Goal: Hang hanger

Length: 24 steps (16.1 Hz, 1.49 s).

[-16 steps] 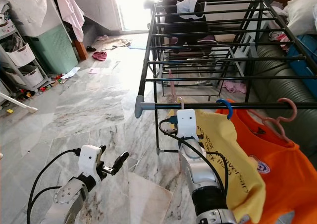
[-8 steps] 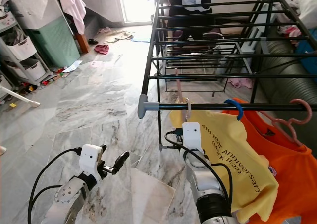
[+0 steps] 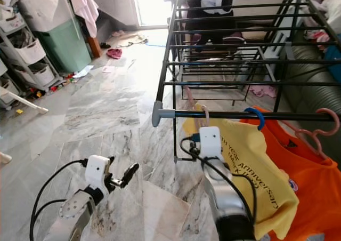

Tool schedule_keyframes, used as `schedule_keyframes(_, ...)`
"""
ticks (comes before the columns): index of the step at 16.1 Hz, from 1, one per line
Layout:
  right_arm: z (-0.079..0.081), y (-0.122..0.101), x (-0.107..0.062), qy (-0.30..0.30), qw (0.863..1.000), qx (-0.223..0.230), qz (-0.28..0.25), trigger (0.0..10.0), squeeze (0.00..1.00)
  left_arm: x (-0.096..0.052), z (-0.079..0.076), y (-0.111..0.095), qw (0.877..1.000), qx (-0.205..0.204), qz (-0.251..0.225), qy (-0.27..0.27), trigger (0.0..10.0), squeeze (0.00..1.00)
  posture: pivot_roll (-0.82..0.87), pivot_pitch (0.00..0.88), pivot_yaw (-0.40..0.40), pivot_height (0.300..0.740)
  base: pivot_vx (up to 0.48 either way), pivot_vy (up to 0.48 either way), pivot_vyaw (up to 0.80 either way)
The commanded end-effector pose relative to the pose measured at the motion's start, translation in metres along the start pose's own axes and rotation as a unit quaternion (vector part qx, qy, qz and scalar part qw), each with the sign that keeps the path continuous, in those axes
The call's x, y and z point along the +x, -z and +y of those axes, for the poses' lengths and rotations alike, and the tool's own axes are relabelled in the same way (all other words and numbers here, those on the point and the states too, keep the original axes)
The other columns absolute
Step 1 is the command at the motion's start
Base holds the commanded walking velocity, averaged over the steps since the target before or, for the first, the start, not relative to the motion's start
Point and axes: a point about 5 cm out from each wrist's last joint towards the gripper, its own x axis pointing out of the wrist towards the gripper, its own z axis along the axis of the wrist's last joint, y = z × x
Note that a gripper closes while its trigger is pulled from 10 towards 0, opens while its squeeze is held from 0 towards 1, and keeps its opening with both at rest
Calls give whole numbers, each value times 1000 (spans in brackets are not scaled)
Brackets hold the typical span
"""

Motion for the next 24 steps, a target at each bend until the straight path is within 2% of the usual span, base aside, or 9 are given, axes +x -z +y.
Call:
schedule_keyframes(1, 3, -5, -3, -6, 1000, -11, -9, 10000, 1000, 0, 3, -1, 1000, 8, 1, 2, 10000, 0, -159, 0, 107, 740, 0, 0, 0)
schedule_keyframes(3, -7, -1, -15, 9, 999, -28, -16, 10000, 1000, 0, 3, 0, 1000, 8, 3, 3, 10000, 0, -161, 0, 106, 740, 0, 0, 0)
schedule_keyframes(7, -13, 0, -25, 5, 998, -54, -32, 10000, 1000, 2, 4, 0, 1000, 9, 5, 6, 10000, 0, -172, 0, 119, 740, 0, 0, 0)
schedule_keyframes(9, -12, 0, -33, -14, 997, -63, -53, 10000, 1000, 2, 5, 1, 1000, 11, 7, 8, 10000, 0, -171, 0, 121, 740, 0, 0, 0)
schedule_keyframes(12, -7, 3, -41, -49, 995, -63, -58, 10000, 1000, 0, 6, 3, 1000, 11, 9, 6, 10000, 0, -167, 0, 119, 740, 0, 0, 0)
schedule_keyframes(15, -6, 6, -45, -67, 993, -76, -59, 10000, 1000, -1, 5, 5, 1000, 10, 11, 6, 10000, 0, -165, 0, 117, 740, 0, 0, 0)
schedule_keyframes(19, -18, 6, -48, -37, 992, -97, -68, 10000, 1000, -3, 7, 7, 1000, 13, 13, 5, 10000, 0, -163, 0, 118, 740, 0, 0, 0)
schedule_keyframes(24, -16, -3, -53, -33, 989, -96, -111, 10000, 1000, -3, 8, 8, 1000, 17, 16, 8, 10000, 0, -168, 0, 127, 740, 0, 0, 0)
